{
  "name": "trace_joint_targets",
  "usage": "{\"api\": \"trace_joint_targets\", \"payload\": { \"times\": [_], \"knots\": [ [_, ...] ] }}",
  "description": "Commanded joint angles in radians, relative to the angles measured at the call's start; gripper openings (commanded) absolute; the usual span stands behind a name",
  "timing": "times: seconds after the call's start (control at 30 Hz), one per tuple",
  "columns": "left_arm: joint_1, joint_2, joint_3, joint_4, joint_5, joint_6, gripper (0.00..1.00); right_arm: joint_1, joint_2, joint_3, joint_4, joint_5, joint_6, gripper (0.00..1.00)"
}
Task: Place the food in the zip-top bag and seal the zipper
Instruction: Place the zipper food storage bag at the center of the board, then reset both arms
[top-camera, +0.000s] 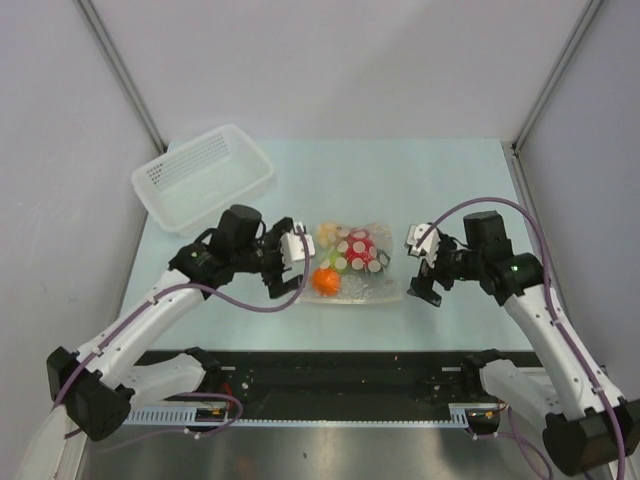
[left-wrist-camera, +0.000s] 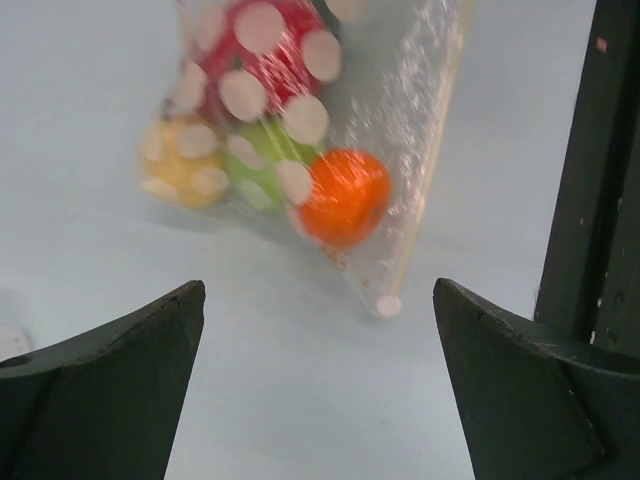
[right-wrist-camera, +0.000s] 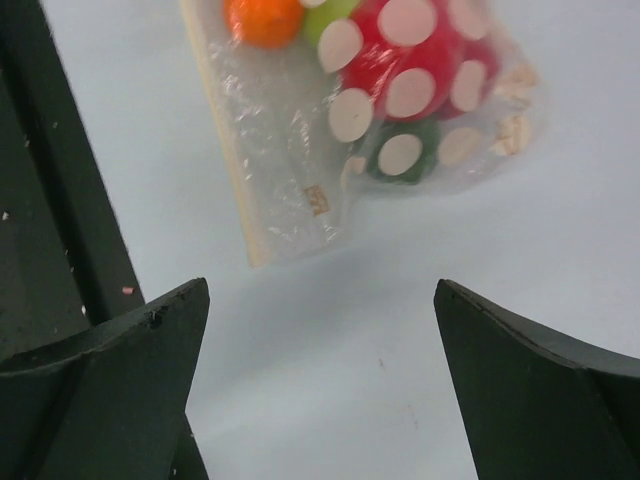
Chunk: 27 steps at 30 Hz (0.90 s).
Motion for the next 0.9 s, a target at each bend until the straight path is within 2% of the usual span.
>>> {"api": "trace_joint_targets", "payload": {
  "times": [0.0,0.1,0.13,0.33,0.43,0.47,0.57,0.73,0.87],
  "knots": [
    [0.007,0.019,0.188,0.0,-0.024,-0.191,1.0,0.0,-0.061,0.045,0.156,0.108,0.301,1.0],
    [0.094,0.132,0.35,-0.054,0.026,-0.232,1.0,-0.049,-0.018,0.112,0.275,0.151,0.417,1.0],
    [0.156,0.159,0.425,-0.056,0.037,-0.29,0.99,-0.084,-0.001,0.132,0.298,0.156,0.492,1.0],
    [0.347,0.326,0.607,-0.051,0.03,-0.51,1.0,-0.222,0.128,0.243,0.426,0.139,0.69,1.0],
    [0.396,0.369,0.605,-0.033,-0.004,-0.564,1.0,-0.279,0.21,0.267,0.443,0.151,0.742,1.0],
    [0.405,0.378,0.599,-0.028,-0.013,-0.574,1.0,-0.354,0.232,0.27,0.443,0.148,0.794,1.0],
    [0.421,0.4,0.55,-0.005,-0.059,-0.597,1.0,-0.445,0.316,0.275,0.431,0.082,0.87,1.0],
    [0.444,0.432,0.483,-0.008,-0.076,-0.593,0.99,-0.463,0.356,0.272,0.406,0.068,0.864,1.0],
    [0.462,0.452,0.516,-0.008,-0.093,-0.619,1.0,-0.463,0.366,0.274,0.464,0.065,0.876,1.0]
  ]
}}
